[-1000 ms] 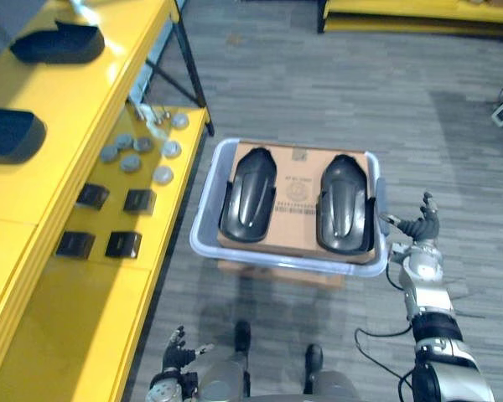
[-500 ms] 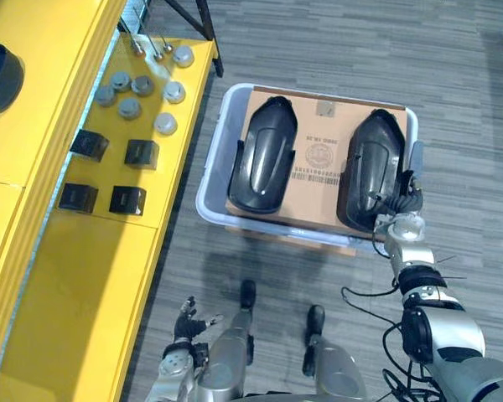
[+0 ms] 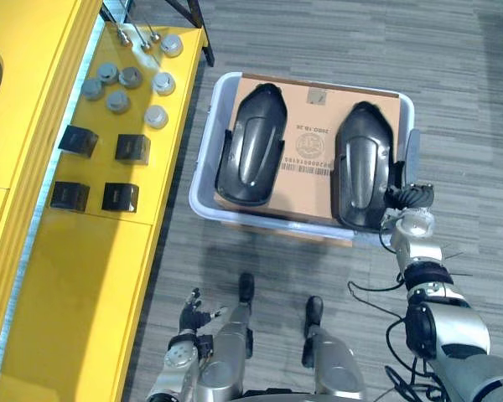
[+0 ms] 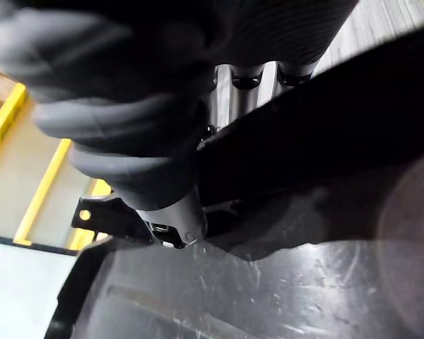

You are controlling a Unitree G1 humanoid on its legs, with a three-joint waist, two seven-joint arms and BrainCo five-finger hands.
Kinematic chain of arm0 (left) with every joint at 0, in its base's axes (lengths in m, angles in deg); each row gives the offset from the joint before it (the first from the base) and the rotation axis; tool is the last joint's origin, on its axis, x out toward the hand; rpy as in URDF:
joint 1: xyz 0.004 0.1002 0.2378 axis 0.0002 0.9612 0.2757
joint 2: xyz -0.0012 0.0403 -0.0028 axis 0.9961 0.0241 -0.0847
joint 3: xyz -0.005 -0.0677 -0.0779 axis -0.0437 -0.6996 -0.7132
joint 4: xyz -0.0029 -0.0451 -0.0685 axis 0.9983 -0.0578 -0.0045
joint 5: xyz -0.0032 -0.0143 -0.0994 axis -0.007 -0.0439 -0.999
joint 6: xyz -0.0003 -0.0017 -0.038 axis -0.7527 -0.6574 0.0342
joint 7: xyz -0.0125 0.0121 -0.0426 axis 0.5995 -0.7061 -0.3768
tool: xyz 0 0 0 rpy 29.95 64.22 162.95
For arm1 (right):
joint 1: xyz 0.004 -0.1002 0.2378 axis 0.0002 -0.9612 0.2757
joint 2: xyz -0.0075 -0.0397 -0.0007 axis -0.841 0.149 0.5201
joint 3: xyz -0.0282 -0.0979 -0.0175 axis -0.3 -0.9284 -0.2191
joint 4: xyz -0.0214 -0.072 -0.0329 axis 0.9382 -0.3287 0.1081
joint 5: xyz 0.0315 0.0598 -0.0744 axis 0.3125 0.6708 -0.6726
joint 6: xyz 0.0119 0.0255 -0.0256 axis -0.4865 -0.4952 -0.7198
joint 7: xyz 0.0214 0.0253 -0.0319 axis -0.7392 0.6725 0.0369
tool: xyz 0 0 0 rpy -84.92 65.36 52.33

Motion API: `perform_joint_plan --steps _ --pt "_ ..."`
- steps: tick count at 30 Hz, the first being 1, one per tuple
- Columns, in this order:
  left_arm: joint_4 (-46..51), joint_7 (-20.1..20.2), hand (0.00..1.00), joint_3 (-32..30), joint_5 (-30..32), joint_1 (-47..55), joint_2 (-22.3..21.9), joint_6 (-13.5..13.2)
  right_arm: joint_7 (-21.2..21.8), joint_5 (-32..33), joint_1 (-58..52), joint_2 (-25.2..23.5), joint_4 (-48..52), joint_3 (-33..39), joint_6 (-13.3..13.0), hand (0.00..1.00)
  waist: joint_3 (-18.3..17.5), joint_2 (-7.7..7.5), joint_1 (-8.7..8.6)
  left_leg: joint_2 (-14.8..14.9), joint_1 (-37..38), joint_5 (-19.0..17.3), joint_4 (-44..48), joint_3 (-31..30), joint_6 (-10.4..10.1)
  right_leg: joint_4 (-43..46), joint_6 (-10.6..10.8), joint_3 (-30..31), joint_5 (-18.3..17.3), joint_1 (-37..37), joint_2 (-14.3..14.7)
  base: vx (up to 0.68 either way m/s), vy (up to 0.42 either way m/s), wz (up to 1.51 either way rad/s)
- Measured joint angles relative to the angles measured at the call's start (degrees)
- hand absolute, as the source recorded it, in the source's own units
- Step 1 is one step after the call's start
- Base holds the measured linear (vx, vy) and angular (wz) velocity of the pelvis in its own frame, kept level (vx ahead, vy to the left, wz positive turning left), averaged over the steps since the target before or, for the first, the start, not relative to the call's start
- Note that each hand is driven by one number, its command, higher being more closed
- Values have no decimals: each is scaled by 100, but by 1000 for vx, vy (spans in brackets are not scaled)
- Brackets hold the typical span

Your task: Walk over and take plastic housings, then place them on the shelf

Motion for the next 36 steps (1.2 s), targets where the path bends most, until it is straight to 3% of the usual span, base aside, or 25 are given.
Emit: perform_joint_plan --steps 2,5,10,15,20,28,36 --pt "98 6 0 0 0 9 1 22 -5 -68 -334 -79 429 11 7 100 -30 -10 -7 11 53 -1 -6 0 0 5 2 2 1 53 6 -68 6 -1" --pt "492 5 0 -17 -1 168 9 86 -23 -107 -913 -283 1155 30 8 100 -344 -103 -27 21 54 -2 -23 6 0 1 9 22 5 49 12 -33 3 -2" --pt "2096 -5 0 8 -213 451 2 78 -198 -369 -1605 -649 2378 116 -13 100 -896 -299 -93 37 106 -9 -19 21 1 -19 4 83 9 82 11 -10 -4 -4" --pt "3791 -166 0 97 -346 559 -242 -80 -421 -1026 -2097 -1088 3454 69 -18 100 -1169 -292 -152 35 195 -35 -29 32 -14 -27 5 84 8 165 17 -3 -1 -1" --pt "4850 -513 0 596 -437 402 -343 -189 -566 -1794 -2292 -1328 4091 -279 -4 100 -1380 -279 -187 28 284 -17 -28 52 10 -47 5 48 10 262 18 0 0 0" --pt "4983 -886 0 1366 -424 -333 -391 -92 -563 -2574 -2397 -1604 4698 -1346 8 100 -1648 -250 -213 33 394 -16 -29 100 10 -78 4 43 31 349 21 -19 -3 -1" --pt "4273 -1099 0 1771 46 -869 -465 362 -555 -2686 -2669 -1795 5039 -2287 -7 100 -1821 -258 -277 31 436 -14 -30 145 9 -123 -4 88 86 395 19 -13 -3 -2"
